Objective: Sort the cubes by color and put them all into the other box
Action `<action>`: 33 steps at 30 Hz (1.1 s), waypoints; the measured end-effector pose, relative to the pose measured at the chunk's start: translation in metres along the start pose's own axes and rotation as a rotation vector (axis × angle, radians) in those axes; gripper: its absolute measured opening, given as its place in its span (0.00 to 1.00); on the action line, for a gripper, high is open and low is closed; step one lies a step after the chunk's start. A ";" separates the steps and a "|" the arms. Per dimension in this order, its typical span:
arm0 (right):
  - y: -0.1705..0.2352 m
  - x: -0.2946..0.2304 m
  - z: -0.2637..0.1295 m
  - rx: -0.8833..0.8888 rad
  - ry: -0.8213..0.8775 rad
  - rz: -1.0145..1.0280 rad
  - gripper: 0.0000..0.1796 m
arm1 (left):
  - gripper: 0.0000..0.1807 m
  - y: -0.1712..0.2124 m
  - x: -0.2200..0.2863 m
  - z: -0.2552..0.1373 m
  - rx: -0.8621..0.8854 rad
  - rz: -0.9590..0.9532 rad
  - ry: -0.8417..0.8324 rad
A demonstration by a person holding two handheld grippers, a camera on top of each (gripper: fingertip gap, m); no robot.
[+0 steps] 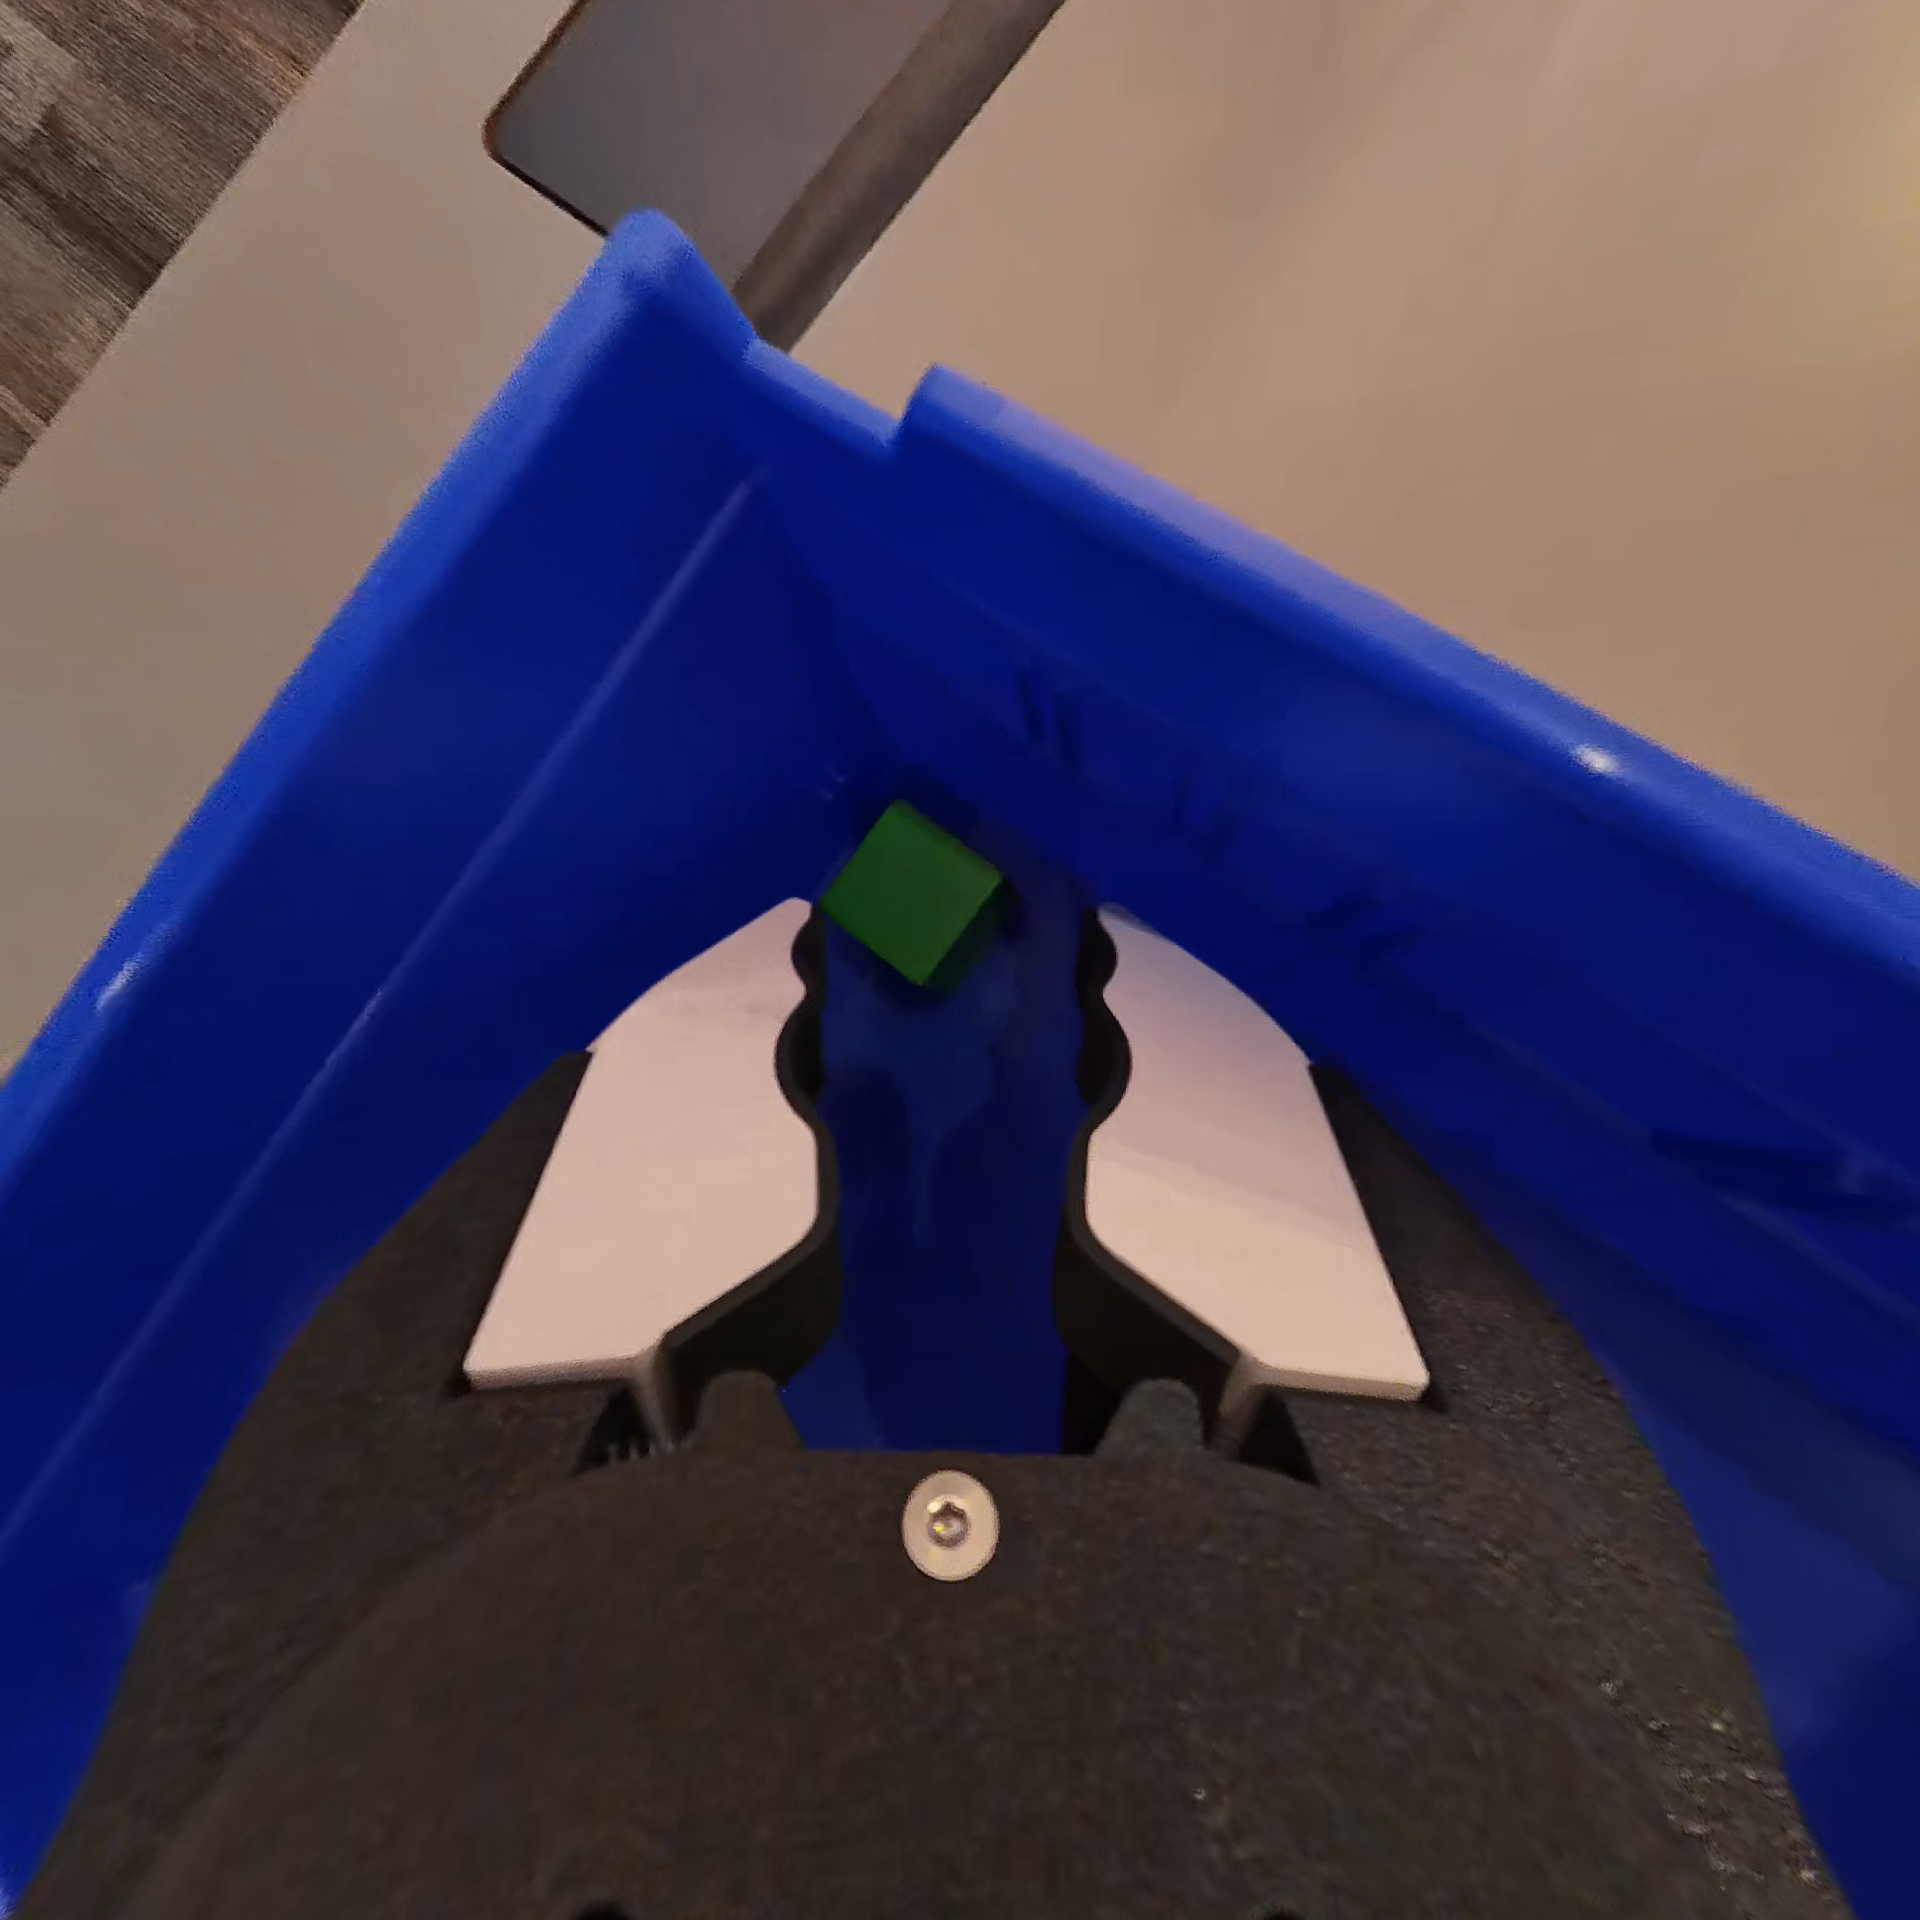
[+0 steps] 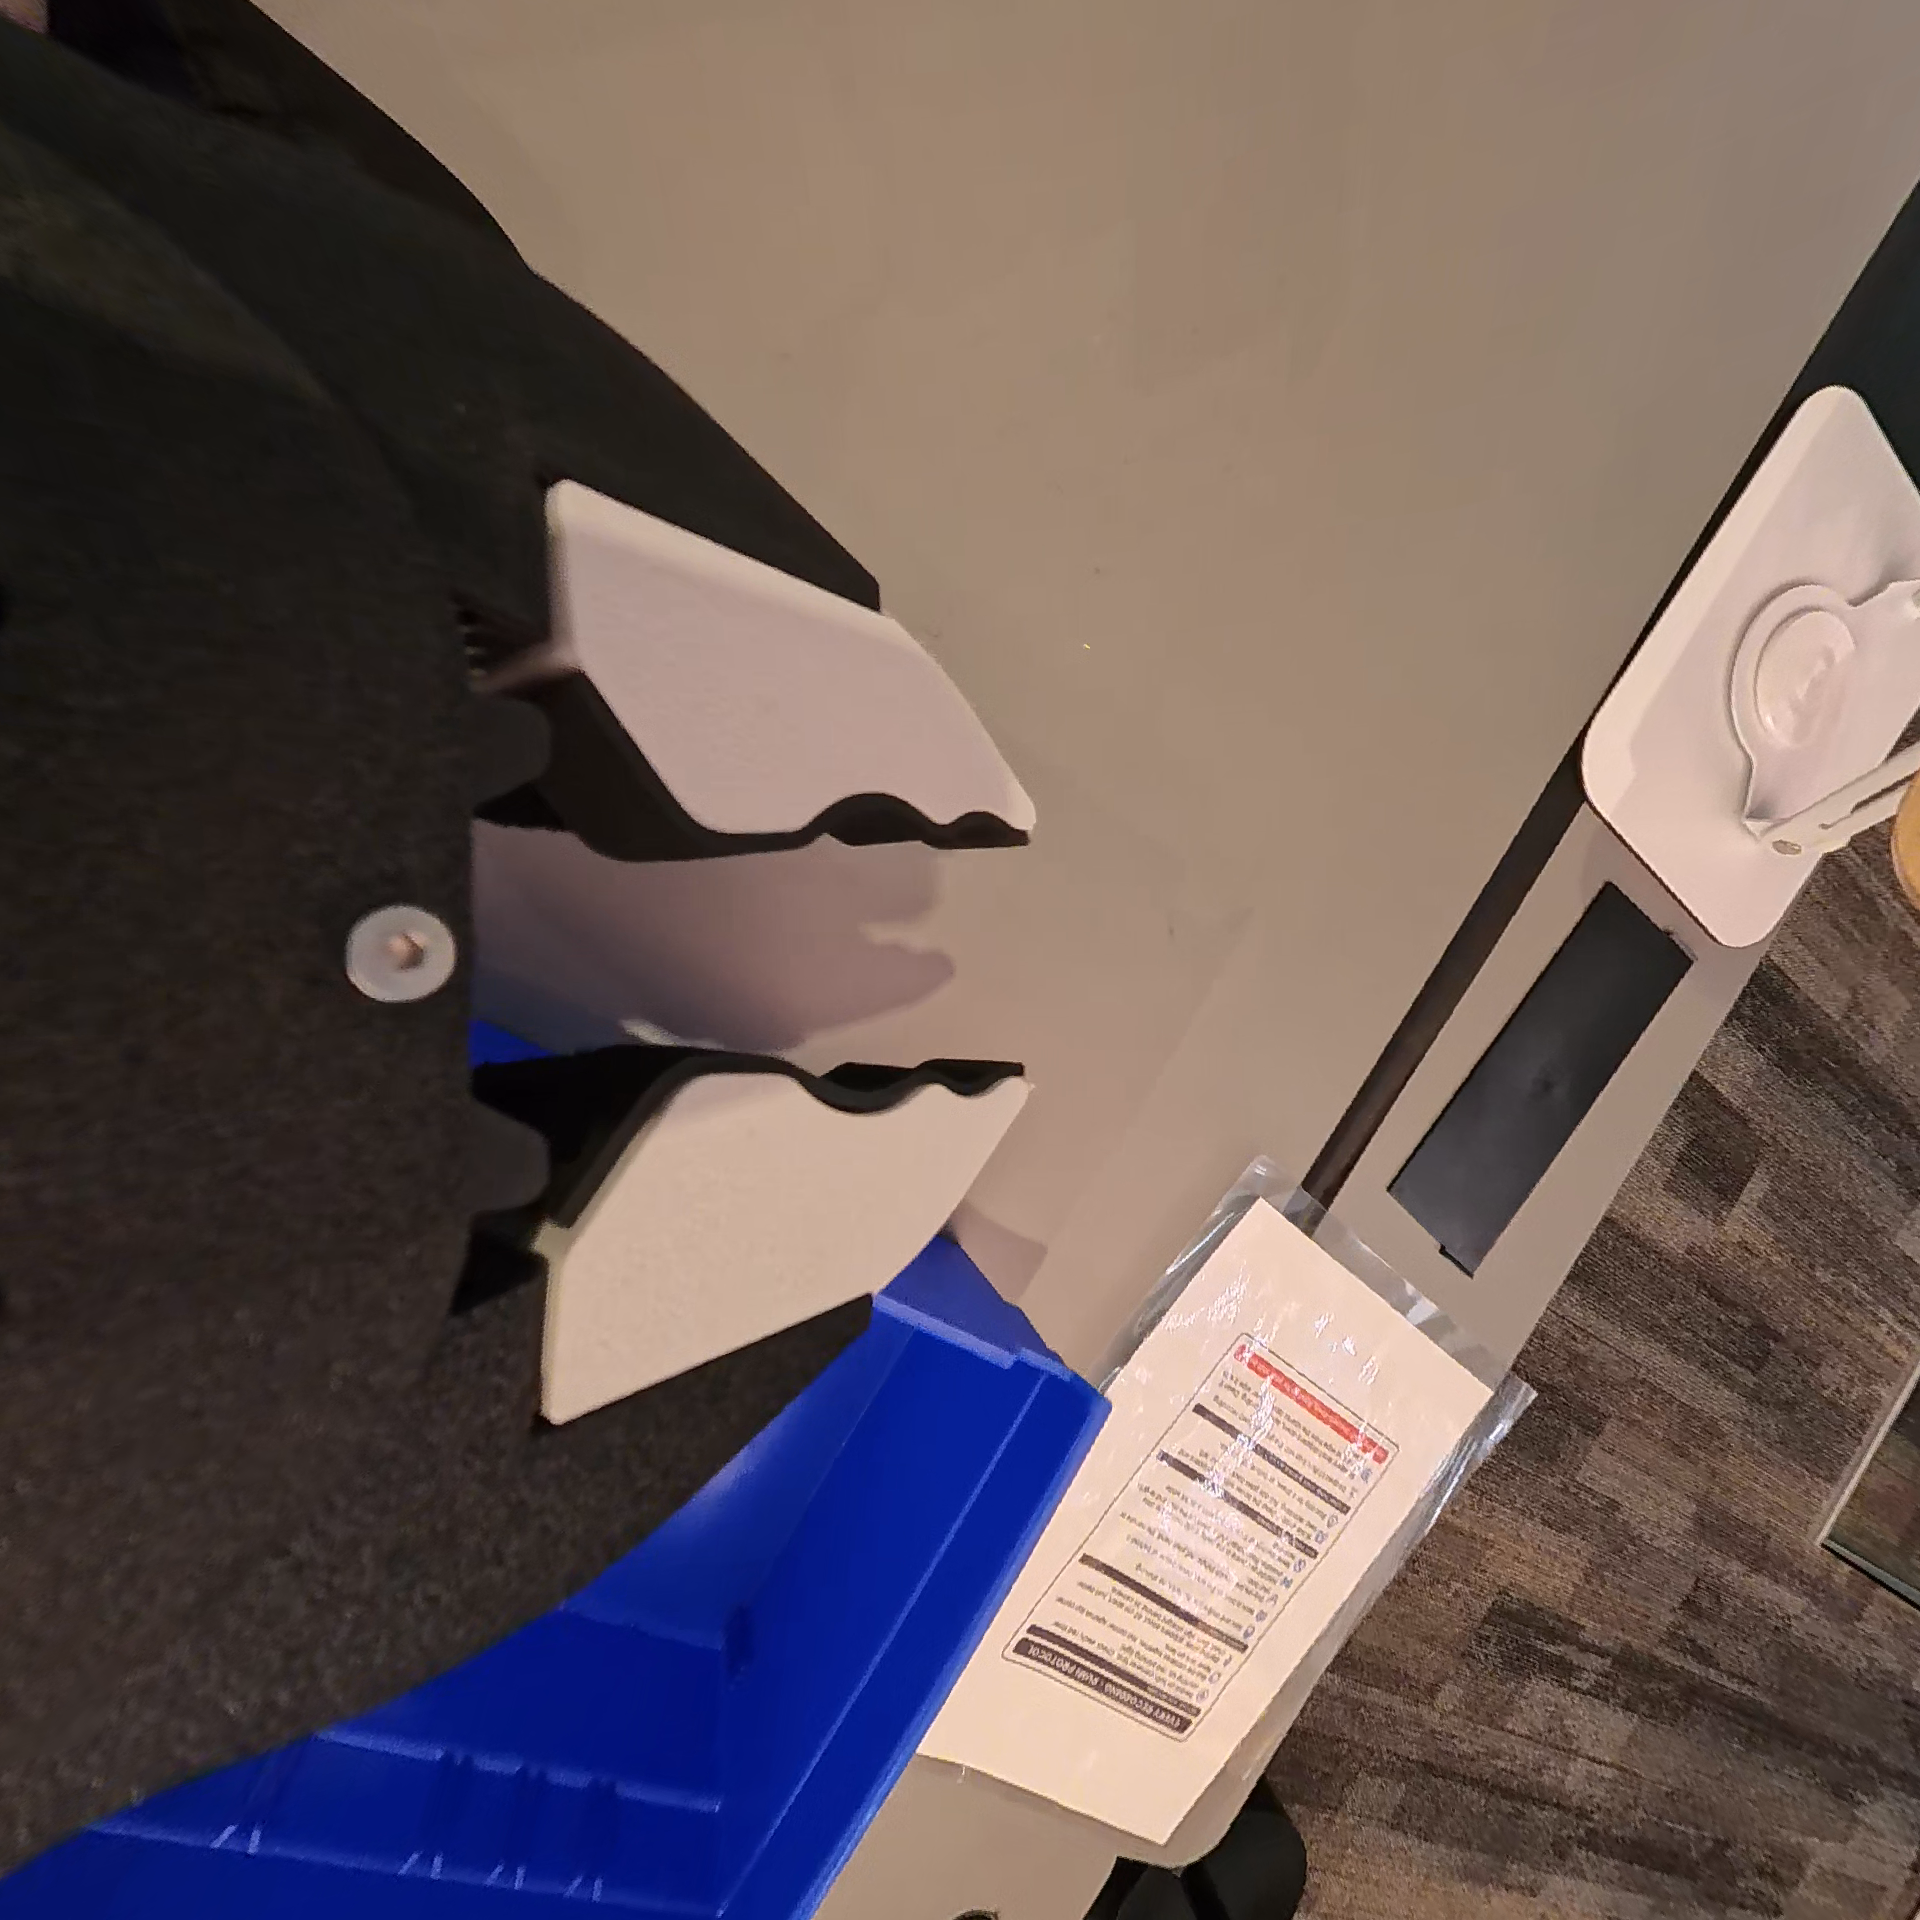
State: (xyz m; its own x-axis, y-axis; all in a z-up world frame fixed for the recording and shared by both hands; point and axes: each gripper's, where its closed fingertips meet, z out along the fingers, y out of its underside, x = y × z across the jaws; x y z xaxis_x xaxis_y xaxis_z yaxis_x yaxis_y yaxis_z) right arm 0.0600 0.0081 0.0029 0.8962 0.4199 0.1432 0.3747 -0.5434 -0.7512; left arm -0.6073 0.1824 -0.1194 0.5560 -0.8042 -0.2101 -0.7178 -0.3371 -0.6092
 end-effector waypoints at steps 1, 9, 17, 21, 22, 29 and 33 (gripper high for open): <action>0.000 -0.001 0.001 -0.006 -0.002 -0.002 0.21 | 0.27 0.000 -0.001 0.001 0.007 0.026 -0.012; 0.003 -0.007 0.008 -0.043 -0.014 -0.030 0.21 | 0.24 0.002 -0.011 0.011 -0.018 0.060 -0.052; 0.002 -0.008 0.013 -0.054 -0.020 -0.035 0.21 | 0.23 0.000 -0.008 0.017 0.027 0.048 -0.052; 0.004 -0.010 0.015 -0.068 -0.026 -0.046 0.21 | 0.22 0.003 -0.011 0.014 0.022 0.027 -0.055; 0.004 -0.011 0.014 -0.065 -0.029 -0.048 0.21 | 0.22 0.005 -0.014 0.012 0.006 0.027 -0.082; -0.009 -0.023 0.018 -0.041 -0.057 -0.085 0.21 | 0.21 -0.009 -0.026 -0.048 0.028 0.085 -0.337; -0.039 -0.054 0.025 0.007 -0.114 -0.122 0.21 | 0.21 -0.049 -0.008 -0.101 0.107 0.165 -0.452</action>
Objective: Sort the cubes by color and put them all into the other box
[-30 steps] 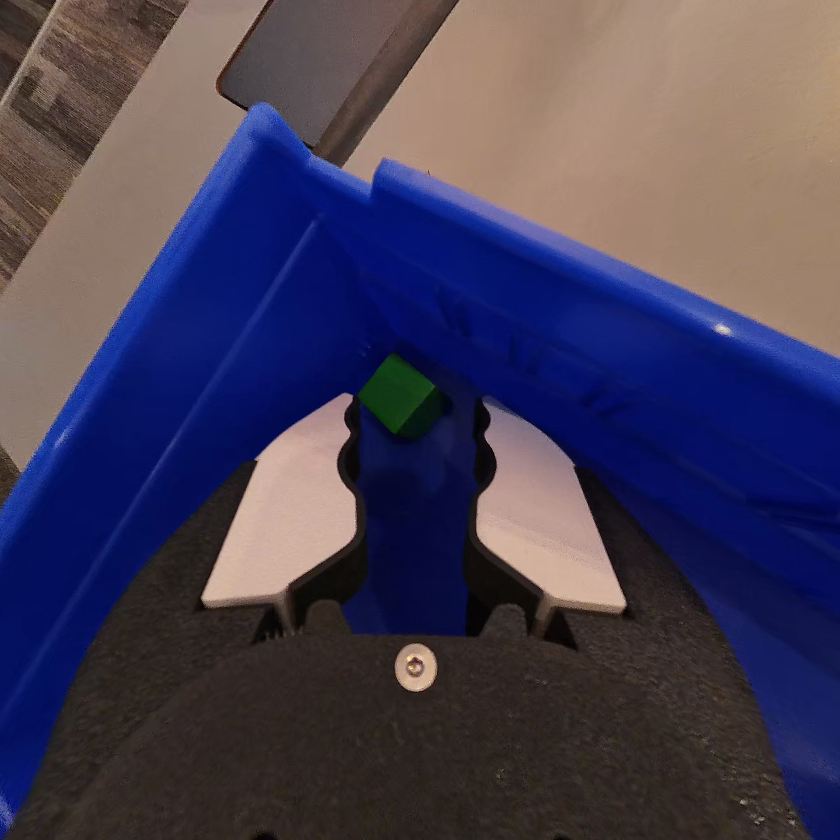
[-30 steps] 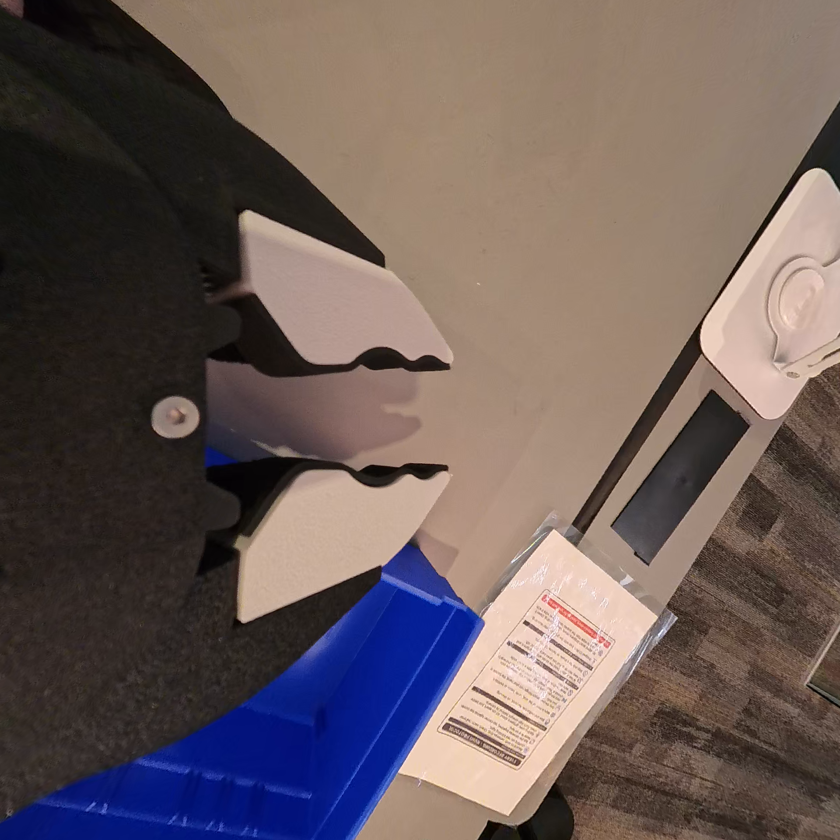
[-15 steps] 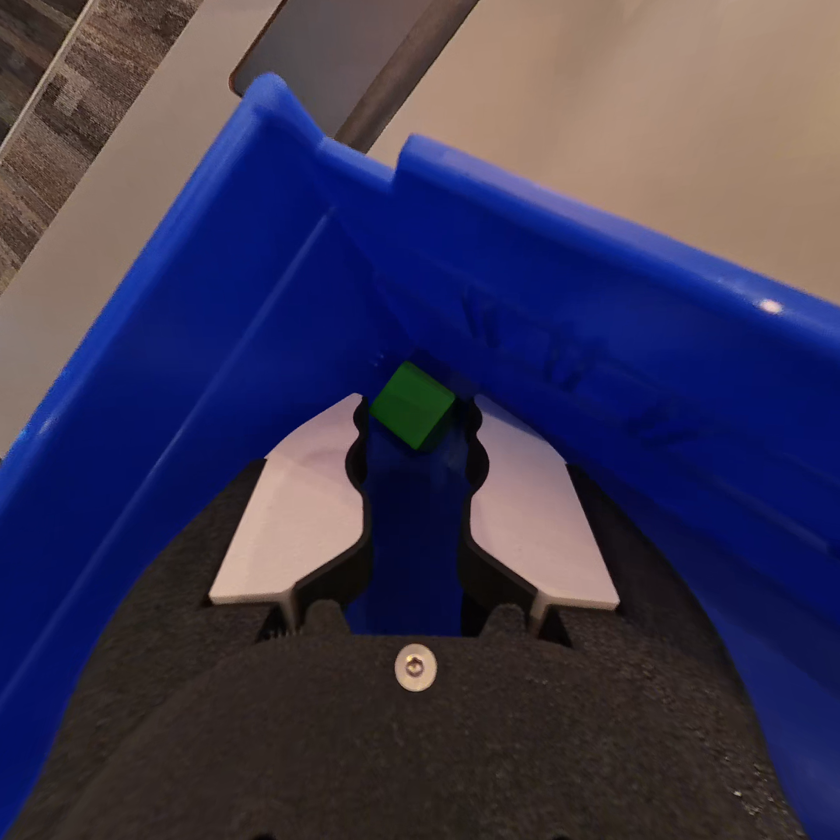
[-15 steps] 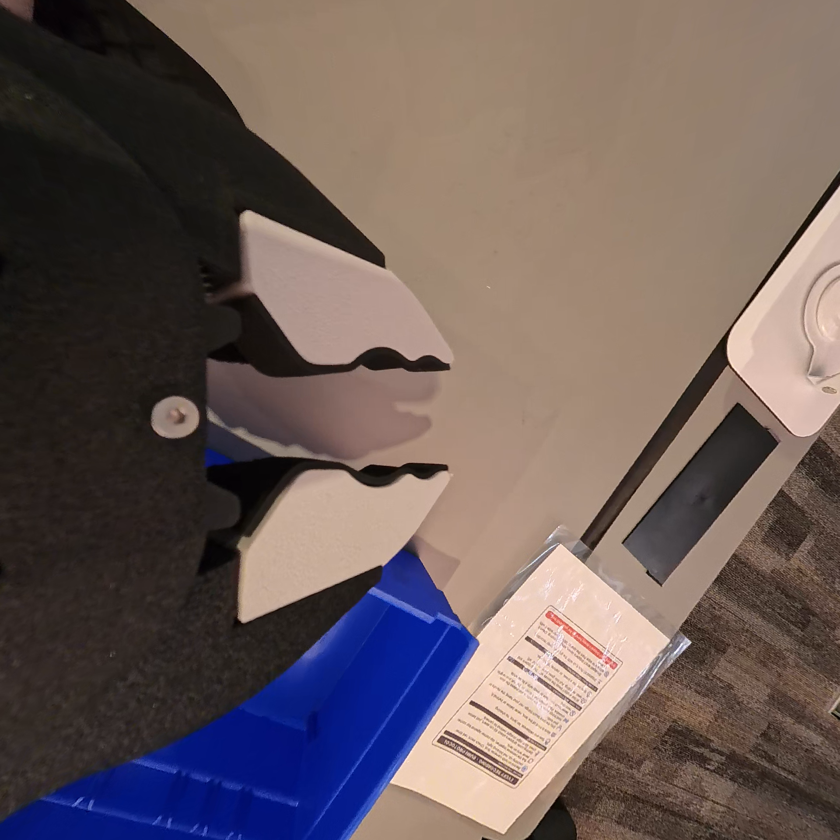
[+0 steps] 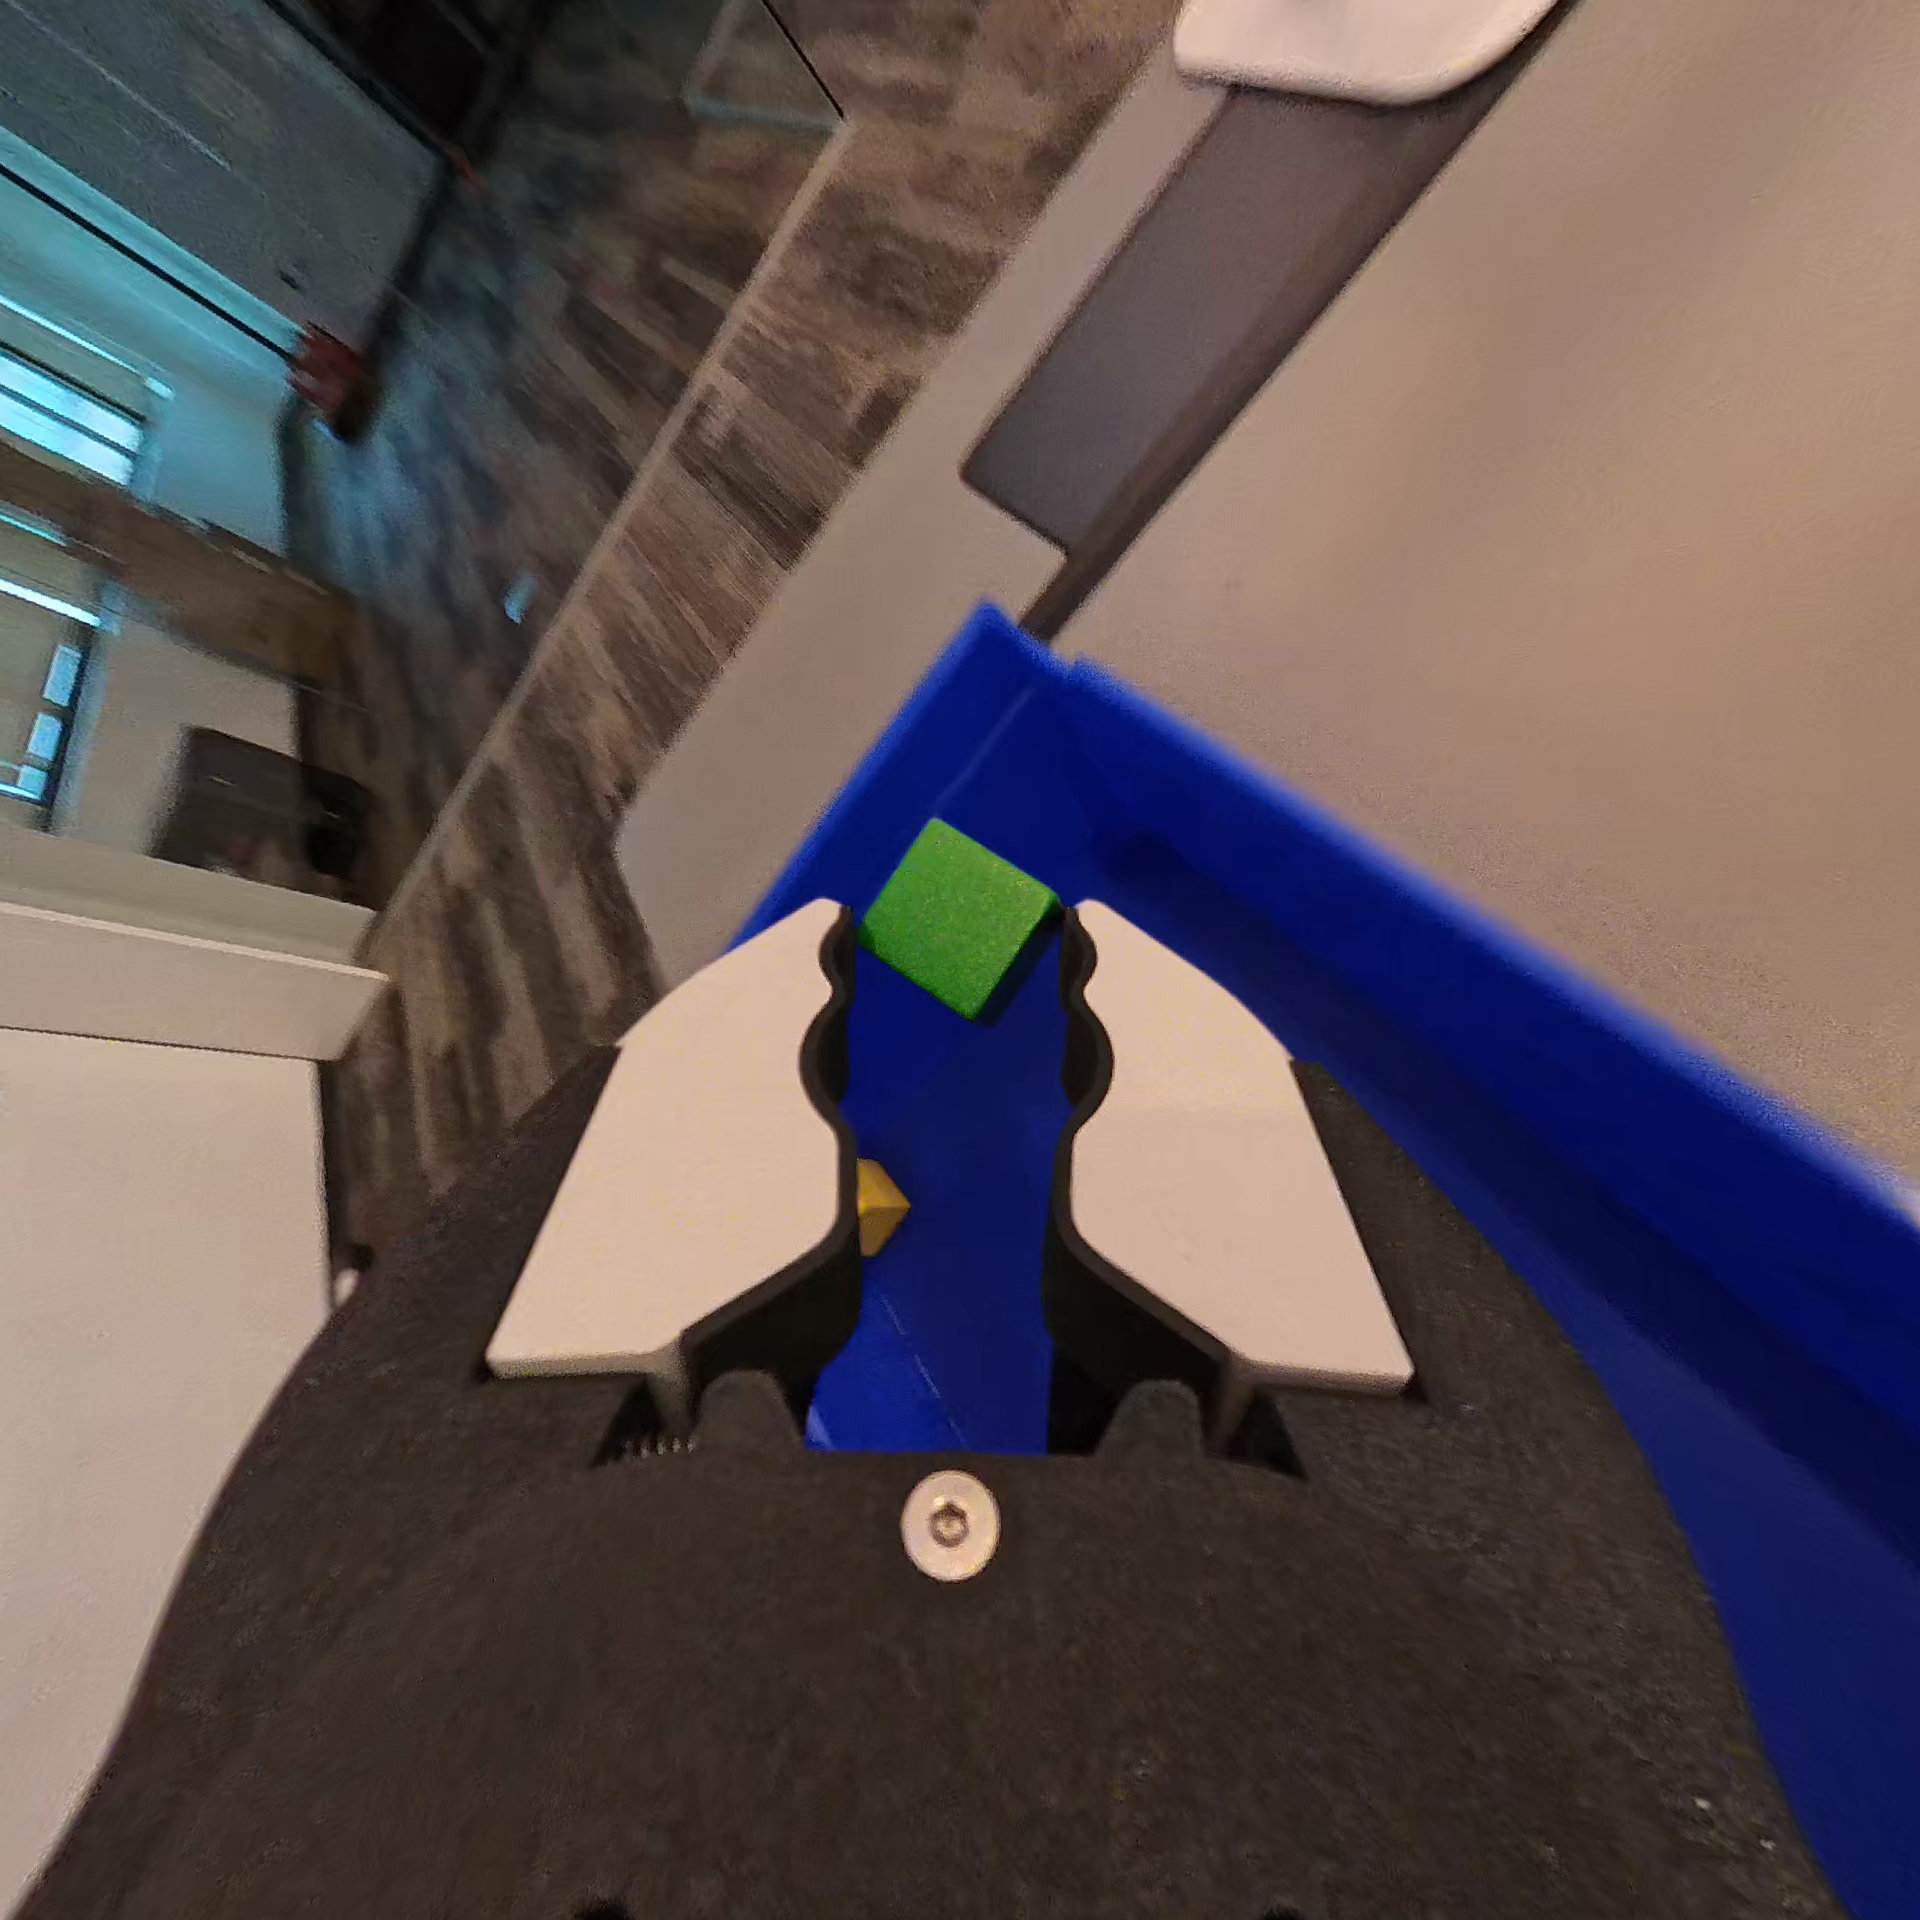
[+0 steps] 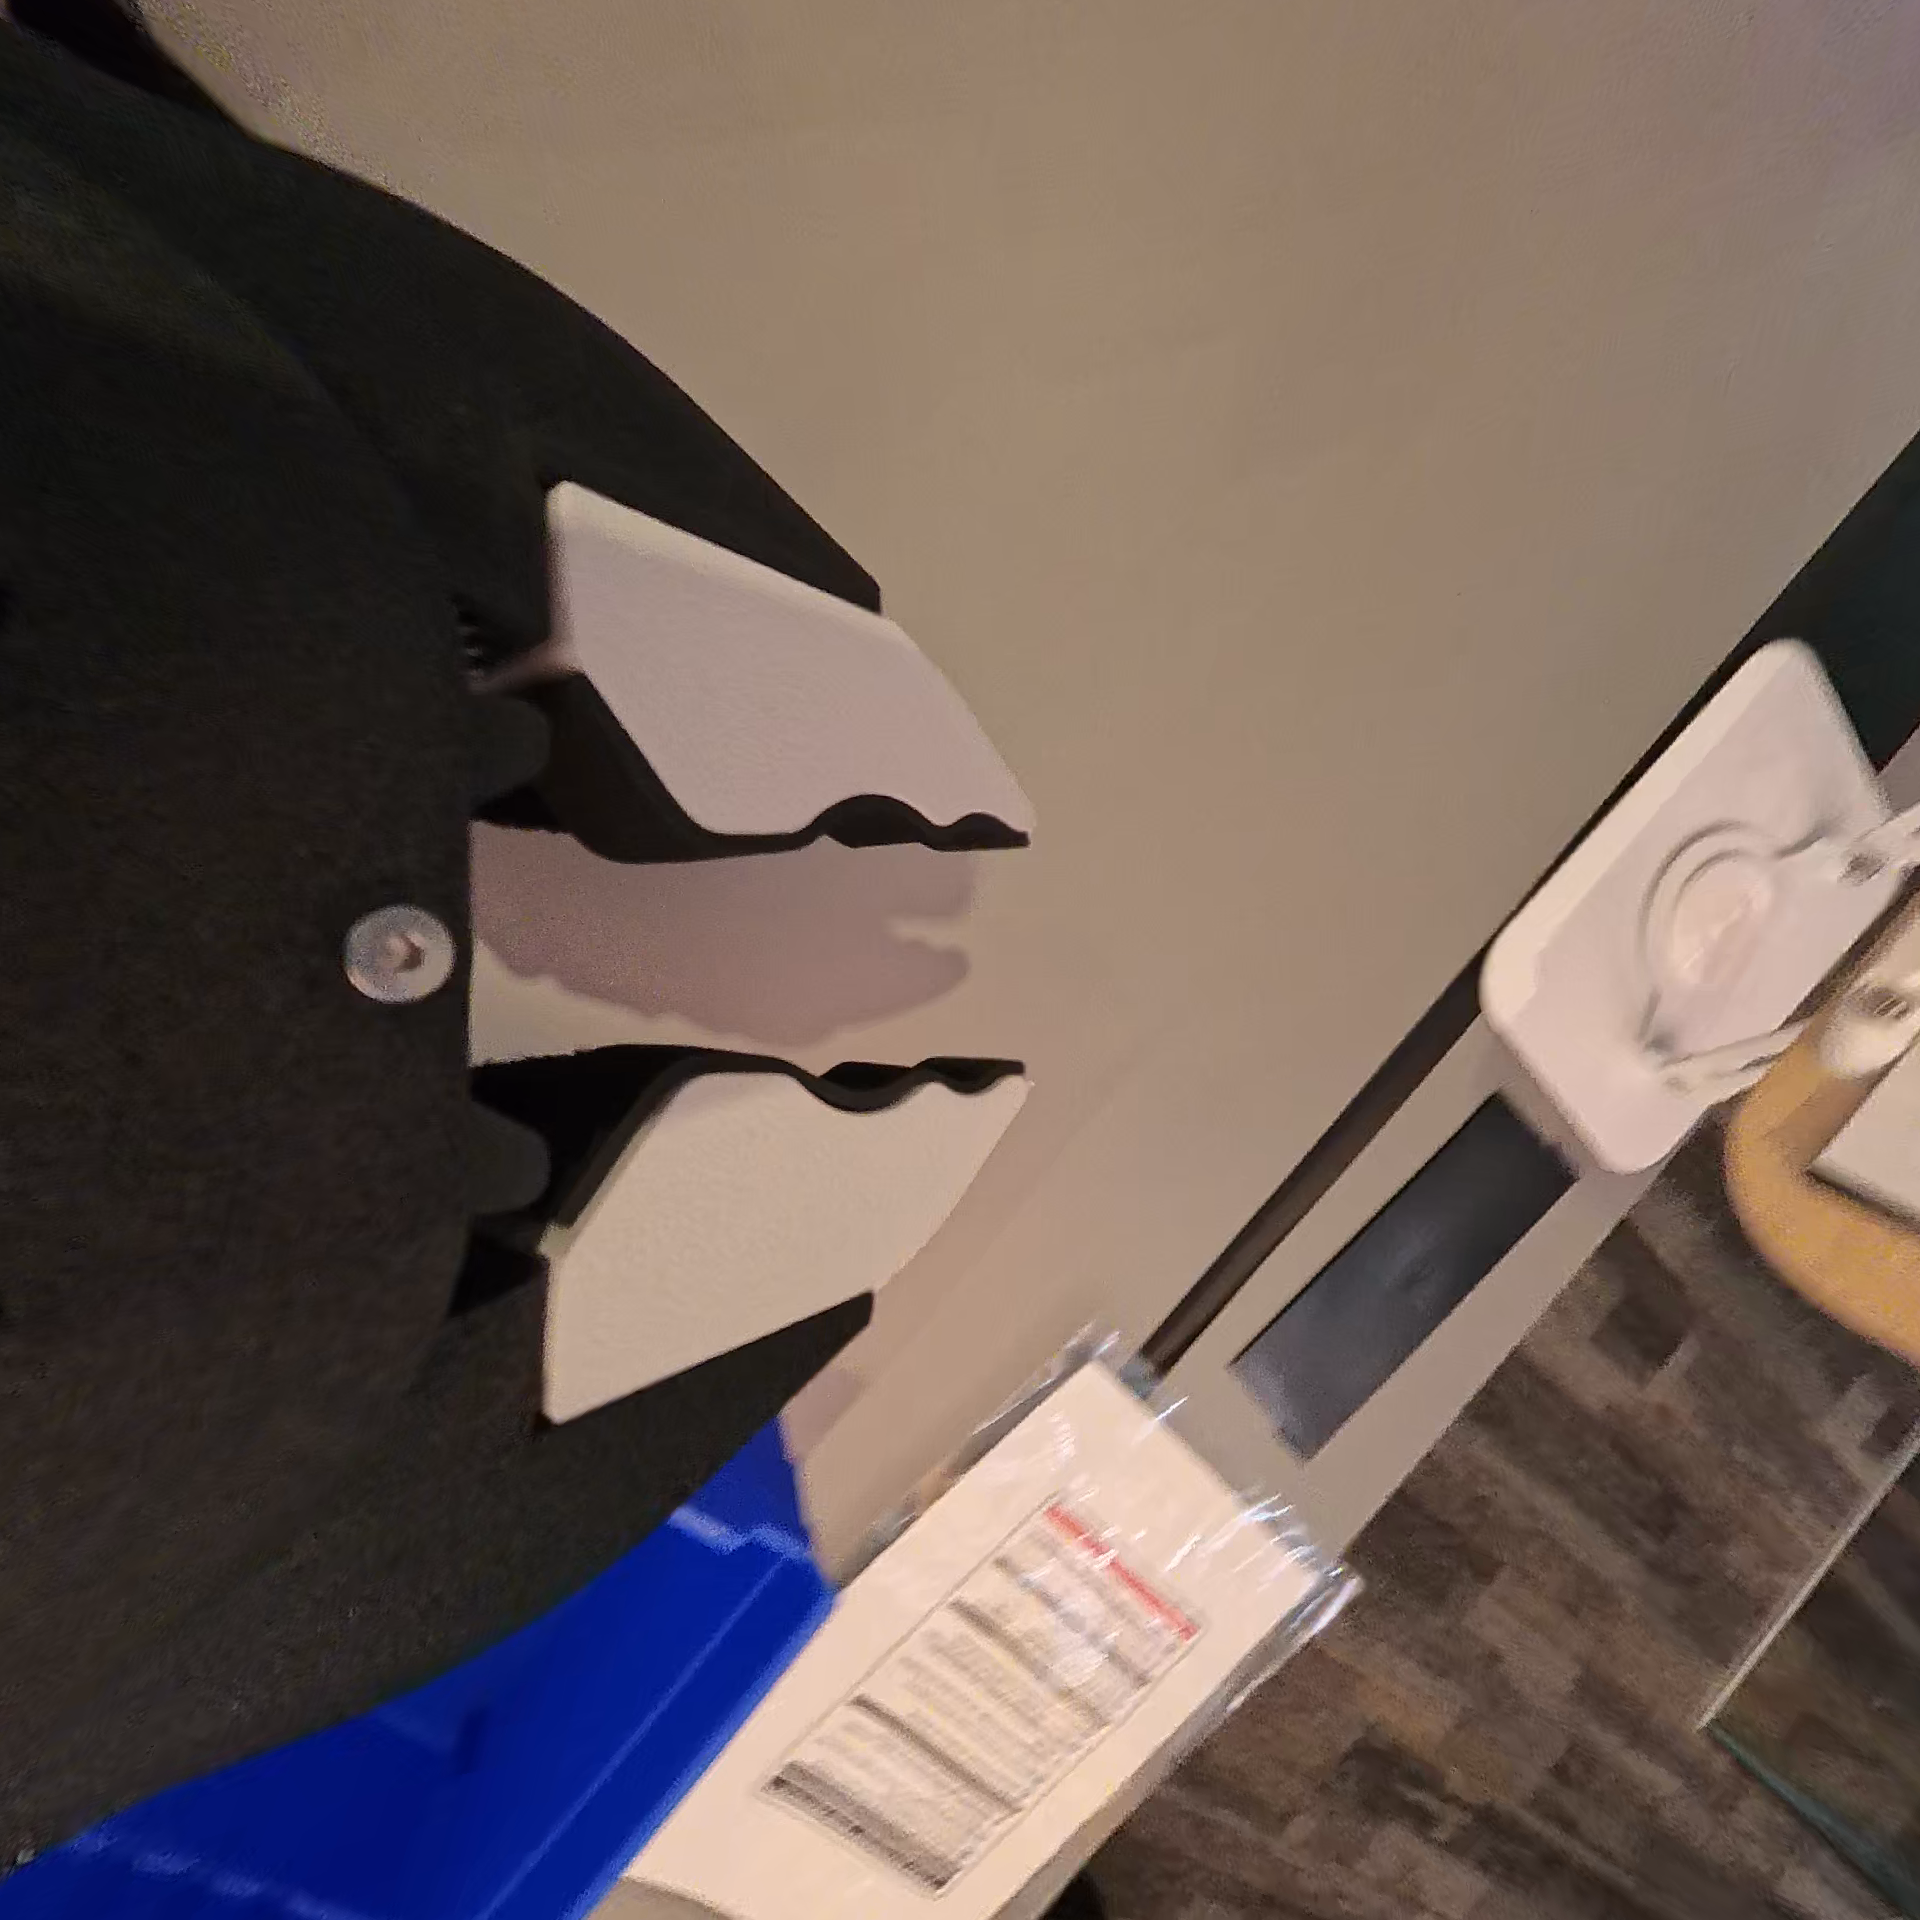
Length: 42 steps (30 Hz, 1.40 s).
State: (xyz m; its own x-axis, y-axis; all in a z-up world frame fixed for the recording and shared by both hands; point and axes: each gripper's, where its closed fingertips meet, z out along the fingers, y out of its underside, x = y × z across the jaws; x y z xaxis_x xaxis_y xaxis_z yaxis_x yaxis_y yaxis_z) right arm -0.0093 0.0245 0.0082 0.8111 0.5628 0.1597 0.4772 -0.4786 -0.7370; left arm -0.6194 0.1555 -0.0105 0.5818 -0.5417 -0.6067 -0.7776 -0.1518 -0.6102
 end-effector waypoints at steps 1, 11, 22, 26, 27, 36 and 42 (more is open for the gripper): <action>-0.012 -0.011 0.003 0.019 -0.024 -0.019 0.21 | 0.21 -0.016 0.001 -0.013 0.032 0.019 -0.025; -0.143 -0.202 0.037 0.366 -0.510 0.019 0.21 | 0.15 -0.182 0.127 -0.067 0.352 0.158 -0.012; -0.147 -0.236 0.041 0.407 -0.851 0.238 0.29 | 0.15 -0.253 0.235 -0.081 0.542 0.292 0.119; -0.143 -0.242 0.048 0.366 -0.940 0.308 0.31 | 0.15 -0.264 0.252 -0.090 0.581 0.300 0.153; -0.141 -0.245 0.050 0.344 -0.959 0.313 0.31 | 0.15 -0.267 0.254 -0.091 0.589 0.302 0.155; -0.137 -0.229 0.028 0.331 -1.059 0.284 0.16 | 0.33 -0.259 0.269 -0.086 0.542 0.033 0.328; -0.104 -0.084 -0.038 0.365 -0.404 0.104 0.16 | 0.30 -0.224 0.306 -0.061 0.492 -0.144 0.468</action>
State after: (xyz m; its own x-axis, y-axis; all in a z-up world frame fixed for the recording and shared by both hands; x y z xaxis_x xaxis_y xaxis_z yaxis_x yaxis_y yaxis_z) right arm -0.1139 0.0012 0.0962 0.6190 0.7732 -0.1376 0.1955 -0.3214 -0.9265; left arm -0.2814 -0.0269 -0.0287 0.4211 -0.8607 -0.2862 -0.4374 0.0837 -0.8954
